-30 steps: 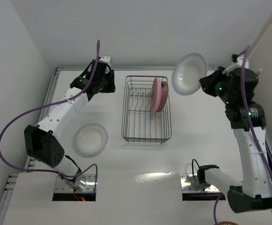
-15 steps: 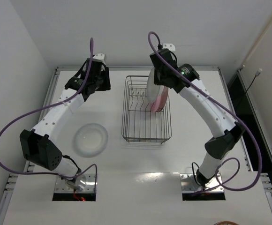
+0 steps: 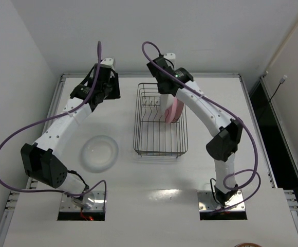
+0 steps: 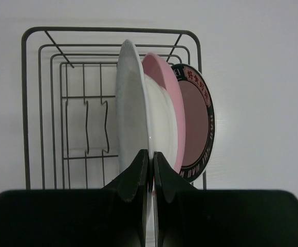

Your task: Load the plates into the dish rack

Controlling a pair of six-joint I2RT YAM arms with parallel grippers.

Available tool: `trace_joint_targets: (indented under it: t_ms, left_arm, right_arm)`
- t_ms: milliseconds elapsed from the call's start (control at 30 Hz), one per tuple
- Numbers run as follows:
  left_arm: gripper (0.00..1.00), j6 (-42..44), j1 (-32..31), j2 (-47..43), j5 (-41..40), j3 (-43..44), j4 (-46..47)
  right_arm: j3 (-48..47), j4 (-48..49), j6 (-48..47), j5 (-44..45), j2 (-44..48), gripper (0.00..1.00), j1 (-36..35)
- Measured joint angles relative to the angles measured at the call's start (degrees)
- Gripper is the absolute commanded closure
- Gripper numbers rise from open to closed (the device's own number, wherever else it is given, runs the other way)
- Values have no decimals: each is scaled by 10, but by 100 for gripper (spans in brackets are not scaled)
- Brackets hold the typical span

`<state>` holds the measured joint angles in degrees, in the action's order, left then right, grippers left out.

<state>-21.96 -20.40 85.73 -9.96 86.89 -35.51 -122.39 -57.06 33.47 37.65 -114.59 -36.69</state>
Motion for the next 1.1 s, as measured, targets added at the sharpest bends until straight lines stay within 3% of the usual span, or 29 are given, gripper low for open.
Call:
trace_joint_targets:
  t_ms: [933,967,1100]
  left_arm:
    - [69,0,13,0,14,0,0]
    - [69,0,13,0,14,0,0]
    - [69,0,13,0,15,0,0]
  right_arm:
    - [0,47,10,6,-77,100,-16]
    - [1,49,10,6,-78,98,-16]
    - [27,86,16,-4,-78,77,-17]
